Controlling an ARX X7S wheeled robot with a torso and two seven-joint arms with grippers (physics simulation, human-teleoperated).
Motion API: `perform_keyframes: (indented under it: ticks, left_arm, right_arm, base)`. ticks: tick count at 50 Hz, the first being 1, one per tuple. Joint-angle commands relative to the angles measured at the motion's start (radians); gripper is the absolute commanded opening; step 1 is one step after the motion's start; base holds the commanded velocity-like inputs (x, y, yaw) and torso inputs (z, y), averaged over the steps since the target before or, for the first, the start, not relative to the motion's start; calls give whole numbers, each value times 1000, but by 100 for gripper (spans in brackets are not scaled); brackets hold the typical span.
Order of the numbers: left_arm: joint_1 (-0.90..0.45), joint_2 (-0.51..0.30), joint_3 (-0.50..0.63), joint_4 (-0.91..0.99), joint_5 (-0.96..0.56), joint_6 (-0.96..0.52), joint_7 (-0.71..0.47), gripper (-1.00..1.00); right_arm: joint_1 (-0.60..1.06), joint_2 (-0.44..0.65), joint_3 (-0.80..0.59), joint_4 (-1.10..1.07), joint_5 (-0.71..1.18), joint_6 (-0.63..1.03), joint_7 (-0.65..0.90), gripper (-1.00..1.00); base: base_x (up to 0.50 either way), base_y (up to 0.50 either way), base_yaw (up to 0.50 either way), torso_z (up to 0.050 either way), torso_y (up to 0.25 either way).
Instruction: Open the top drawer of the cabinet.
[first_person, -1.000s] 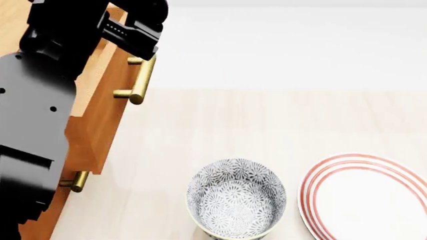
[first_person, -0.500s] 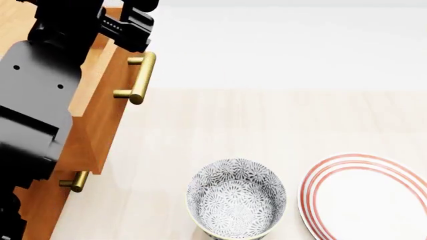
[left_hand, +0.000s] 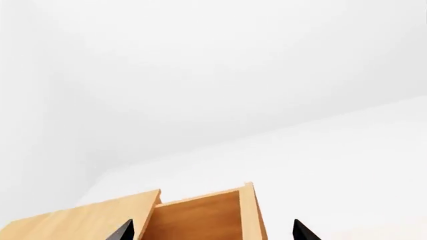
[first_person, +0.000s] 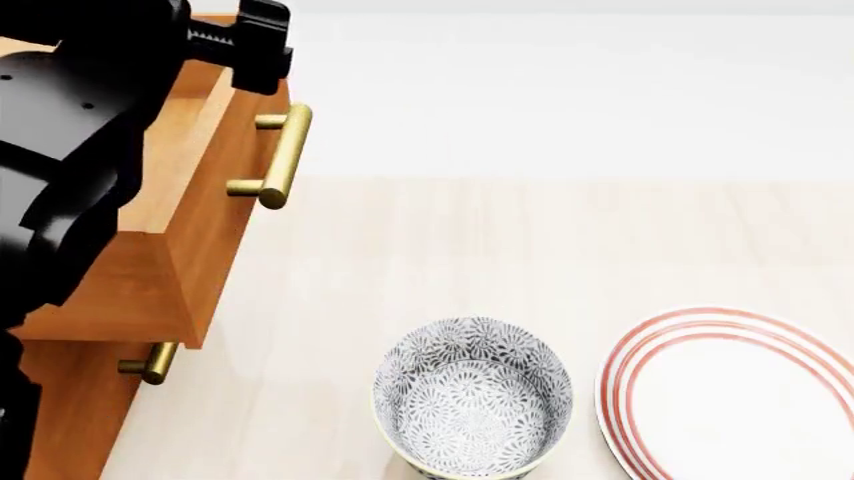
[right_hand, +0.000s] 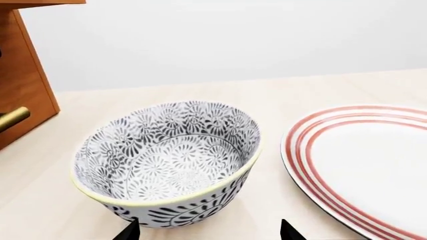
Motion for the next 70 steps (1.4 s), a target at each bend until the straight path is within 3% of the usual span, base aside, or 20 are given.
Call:
perform_keyframes:
  ticks: [1, 23, 45, 70]
  left_arm:
    - [-18, 17, -41, -18, -111, -37, -35, 100]
    - [-57, 20, -146, -83, -292, -50, -129, 100]
    - [-97, 22, -297, -226, -553, -6, -322, 100]
    - [-125, 17, -334, -325, -690, 61, -404, 100]
  right_arm:
    - [0, -16, 18, -3, -15, 0, -25, 100]
    - [0, -14, 9, 3, -14, -4, -24, 100]
    - [1, -8, 4, -4, -8, 3, -19, 100]
    - [11, -9, 5, 10, 10, 4, -18, 100]
  base:
    - [0, 0, 0, 0, 0]
    - [0, 0, 0, 0, 0]
    - [0, 0, 0, 0, 0]
    - [0, 0, 0, 0, 0]
